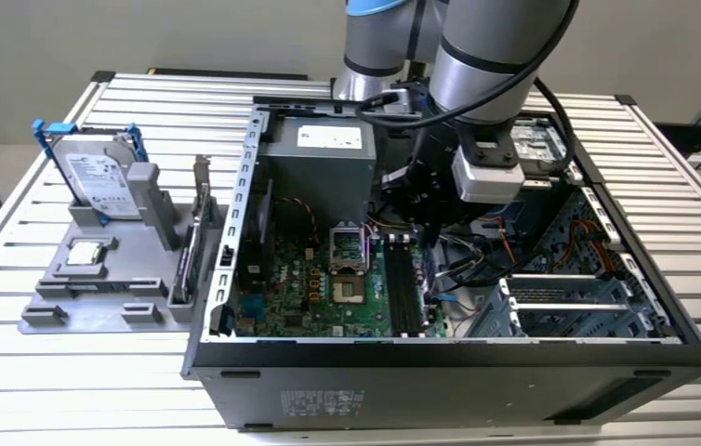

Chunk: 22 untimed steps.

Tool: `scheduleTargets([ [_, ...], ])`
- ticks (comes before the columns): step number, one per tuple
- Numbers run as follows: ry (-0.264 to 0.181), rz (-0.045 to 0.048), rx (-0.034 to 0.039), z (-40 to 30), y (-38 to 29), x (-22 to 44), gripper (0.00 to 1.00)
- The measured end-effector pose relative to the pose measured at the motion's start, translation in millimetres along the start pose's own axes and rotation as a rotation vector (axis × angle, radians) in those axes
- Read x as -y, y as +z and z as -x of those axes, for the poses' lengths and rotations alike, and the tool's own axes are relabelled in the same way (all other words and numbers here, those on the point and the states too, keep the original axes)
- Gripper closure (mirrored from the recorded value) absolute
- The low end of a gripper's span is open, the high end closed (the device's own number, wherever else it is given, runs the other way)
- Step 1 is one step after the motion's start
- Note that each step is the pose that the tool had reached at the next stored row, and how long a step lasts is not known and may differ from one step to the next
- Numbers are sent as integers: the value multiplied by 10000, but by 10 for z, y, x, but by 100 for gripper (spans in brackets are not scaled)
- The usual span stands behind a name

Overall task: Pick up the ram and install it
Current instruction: 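Insert the ram into the slot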

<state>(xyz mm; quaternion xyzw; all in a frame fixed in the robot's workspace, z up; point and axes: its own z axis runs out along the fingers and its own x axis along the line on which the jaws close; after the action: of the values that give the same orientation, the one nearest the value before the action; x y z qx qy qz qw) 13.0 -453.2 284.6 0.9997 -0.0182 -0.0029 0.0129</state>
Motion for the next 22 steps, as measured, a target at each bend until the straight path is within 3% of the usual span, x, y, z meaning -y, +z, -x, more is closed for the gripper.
scheduleTargets([
  [22,0,-13,-9,-10,284,7,100],
])
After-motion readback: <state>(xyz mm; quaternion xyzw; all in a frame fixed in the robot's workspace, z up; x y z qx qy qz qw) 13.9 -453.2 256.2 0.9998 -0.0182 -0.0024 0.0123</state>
